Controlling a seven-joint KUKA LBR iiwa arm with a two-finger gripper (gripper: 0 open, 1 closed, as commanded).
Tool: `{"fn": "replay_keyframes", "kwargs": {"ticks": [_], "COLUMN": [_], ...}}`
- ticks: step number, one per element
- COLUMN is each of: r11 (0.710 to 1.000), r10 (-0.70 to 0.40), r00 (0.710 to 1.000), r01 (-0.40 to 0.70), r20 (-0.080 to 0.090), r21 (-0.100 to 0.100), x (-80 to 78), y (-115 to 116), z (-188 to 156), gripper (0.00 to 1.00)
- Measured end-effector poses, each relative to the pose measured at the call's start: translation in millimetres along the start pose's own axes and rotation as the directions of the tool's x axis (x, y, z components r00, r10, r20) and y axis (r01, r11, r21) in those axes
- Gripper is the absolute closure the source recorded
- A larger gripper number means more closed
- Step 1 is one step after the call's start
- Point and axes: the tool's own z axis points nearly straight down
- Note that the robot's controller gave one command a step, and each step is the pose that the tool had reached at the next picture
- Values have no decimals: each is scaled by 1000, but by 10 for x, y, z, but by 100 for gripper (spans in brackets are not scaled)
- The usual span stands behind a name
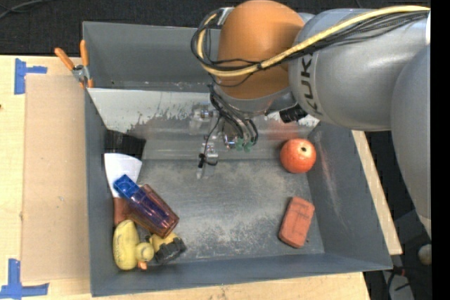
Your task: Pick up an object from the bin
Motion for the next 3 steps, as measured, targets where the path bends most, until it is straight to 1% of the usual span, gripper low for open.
{"fn": "replay_keyframes", "kwargs": {"ticks": [1, 2, 3], "r11": [1000, 998, 931], "r10": [0, -61, -364], "r00": [1000, 998, 931], "r01": [0, 61, 364], "r20": [0, 2, -1], "r21": [0, 0, 0], "x": [0, -32, 96], "y": [0, 117, 198], "z": [0, -112, -37], "gripper": [0, 0, 0]}}
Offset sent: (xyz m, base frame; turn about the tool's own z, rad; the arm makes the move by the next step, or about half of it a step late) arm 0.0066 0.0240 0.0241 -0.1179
